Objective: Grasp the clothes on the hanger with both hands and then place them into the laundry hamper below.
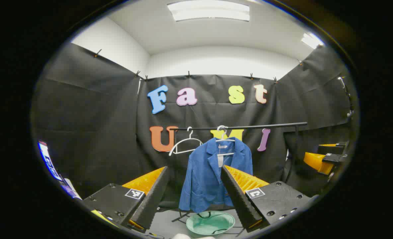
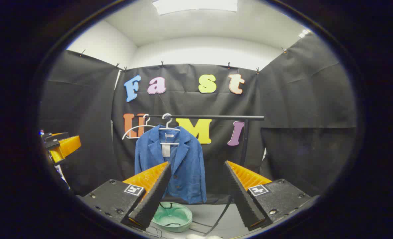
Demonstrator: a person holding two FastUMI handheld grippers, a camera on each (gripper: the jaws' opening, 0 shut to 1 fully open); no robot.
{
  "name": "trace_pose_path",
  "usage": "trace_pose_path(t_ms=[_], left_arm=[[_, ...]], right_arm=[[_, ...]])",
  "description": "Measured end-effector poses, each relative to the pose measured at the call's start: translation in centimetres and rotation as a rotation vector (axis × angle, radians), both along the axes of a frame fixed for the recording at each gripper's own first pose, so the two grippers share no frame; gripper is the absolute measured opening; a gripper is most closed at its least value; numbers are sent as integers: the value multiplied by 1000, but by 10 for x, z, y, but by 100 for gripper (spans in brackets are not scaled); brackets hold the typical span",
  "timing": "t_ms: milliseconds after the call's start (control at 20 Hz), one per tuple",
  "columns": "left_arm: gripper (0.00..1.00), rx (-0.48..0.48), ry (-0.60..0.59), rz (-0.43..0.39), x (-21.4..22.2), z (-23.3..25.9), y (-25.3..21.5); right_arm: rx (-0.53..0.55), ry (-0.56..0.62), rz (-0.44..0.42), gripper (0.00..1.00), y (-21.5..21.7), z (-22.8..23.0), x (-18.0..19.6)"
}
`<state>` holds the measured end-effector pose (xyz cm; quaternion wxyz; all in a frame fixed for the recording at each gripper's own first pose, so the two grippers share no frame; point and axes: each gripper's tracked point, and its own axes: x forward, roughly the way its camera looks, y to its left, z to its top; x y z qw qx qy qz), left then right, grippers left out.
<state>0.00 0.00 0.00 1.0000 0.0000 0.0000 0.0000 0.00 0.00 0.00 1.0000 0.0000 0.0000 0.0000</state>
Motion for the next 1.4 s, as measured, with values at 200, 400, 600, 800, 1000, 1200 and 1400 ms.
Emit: trace_pose_path(t_ms=[200,400,600,800,1000,1200,1400], left_arm=[[99,0,4,-12,0,0,-7],[99,22,7,-11,2,-2,-5],[99,15,18,-10,4,-6,-4],[99,5,24,-7,12,-9,-5],[99,23,25,-8,27,-14,-10],[99,19,46,-18,50,-29,-23],[99,15,59,-21,88,-46,-38]], right_arm=[[-1,7,-4,99,0,-2,2],[3,18,-6,99,1,-7,3],[-4,29,3,100,4,-9,5],[-13,44,9,99,8,-14,13],[-16,60,6,99,5,-22,32],[-16,82,11,99,4,-35,65],[-21,105,33,99,0,-53,113]])
